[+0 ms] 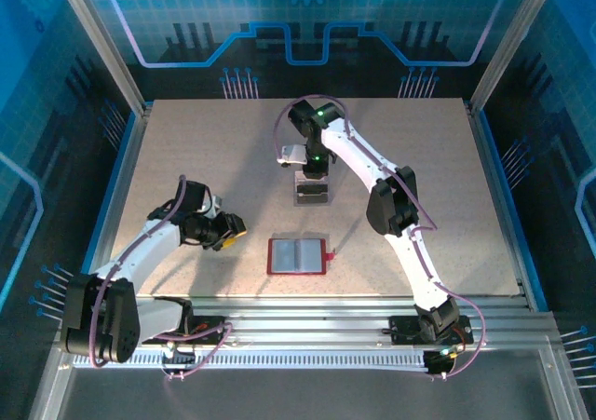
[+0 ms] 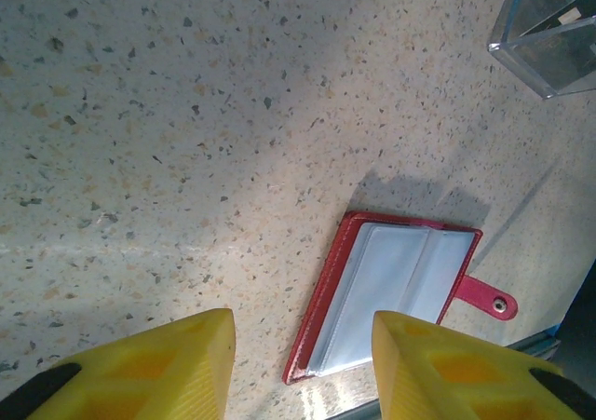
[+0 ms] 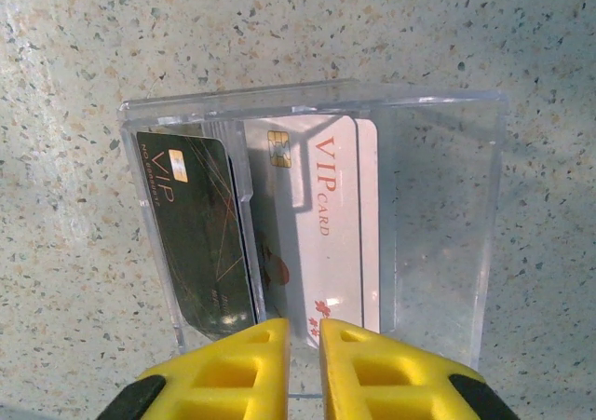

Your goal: Take the credit cards out of the card holder

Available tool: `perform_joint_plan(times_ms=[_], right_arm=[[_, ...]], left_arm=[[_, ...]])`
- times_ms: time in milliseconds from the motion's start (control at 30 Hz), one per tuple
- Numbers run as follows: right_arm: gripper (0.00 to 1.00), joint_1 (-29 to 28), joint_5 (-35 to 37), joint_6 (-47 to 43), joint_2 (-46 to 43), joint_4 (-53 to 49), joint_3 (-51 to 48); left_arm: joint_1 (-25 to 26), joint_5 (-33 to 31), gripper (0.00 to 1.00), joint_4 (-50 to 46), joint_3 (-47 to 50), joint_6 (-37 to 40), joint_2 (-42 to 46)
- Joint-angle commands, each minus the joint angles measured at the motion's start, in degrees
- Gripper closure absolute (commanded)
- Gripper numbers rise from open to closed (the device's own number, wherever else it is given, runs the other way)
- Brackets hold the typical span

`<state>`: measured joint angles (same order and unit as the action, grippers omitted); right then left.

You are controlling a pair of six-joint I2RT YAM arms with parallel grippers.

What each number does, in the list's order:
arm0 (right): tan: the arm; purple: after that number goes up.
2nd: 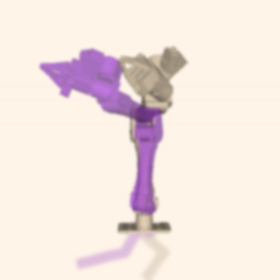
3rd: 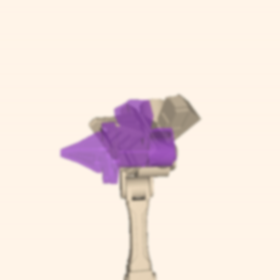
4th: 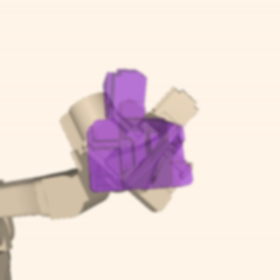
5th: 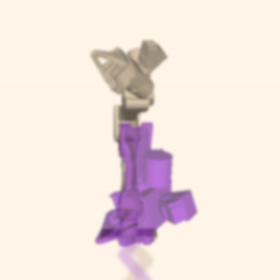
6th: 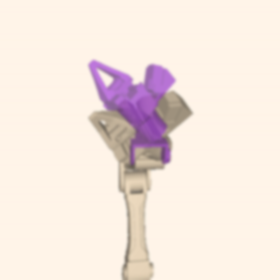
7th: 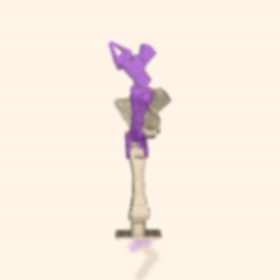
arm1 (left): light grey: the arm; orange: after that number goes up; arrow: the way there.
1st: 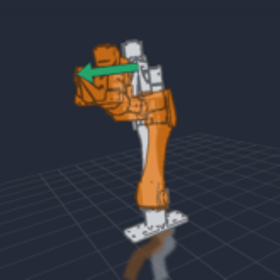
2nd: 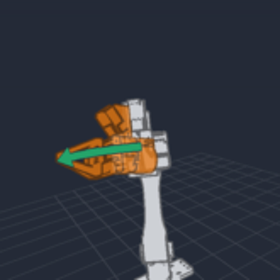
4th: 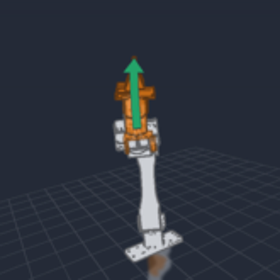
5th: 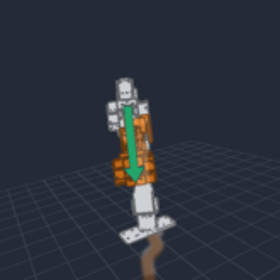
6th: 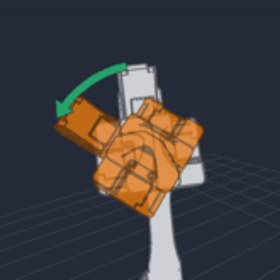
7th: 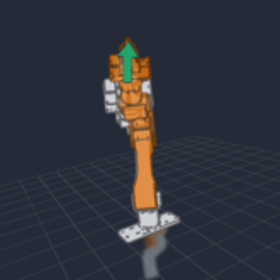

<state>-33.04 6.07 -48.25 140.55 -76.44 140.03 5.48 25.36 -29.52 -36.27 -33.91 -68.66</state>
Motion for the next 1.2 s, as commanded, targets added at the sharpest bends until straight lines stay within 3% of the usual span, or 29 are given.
perform_joint_plan(times_ms=[0,367,867,1167], right_arm=[[0.84,0.1,1.1,0.3,1.0,-0.3,1.0],[0.83,-0.5,-0.1,6.9,-4.2,2.0,-1.3],[0.77,-4.3,-1.1,29.3,-28.0,15.2,-31.2],[0.79,-6.8,-1.9,49.1,-43.2,29.2,-51.2]], left_arm=[[-0.6,1.9,0.57,0.0,-1.3,1.3,-0.6],[-0.5,5.8,0.56,3.8,-0.4,-0.2,-2.5],[1.1,8.4,0.55,9.2,-0.4,-2.5,-7.8],[7.8,7.1,0.55,12.6,0.1,-5.6,-10.3]])
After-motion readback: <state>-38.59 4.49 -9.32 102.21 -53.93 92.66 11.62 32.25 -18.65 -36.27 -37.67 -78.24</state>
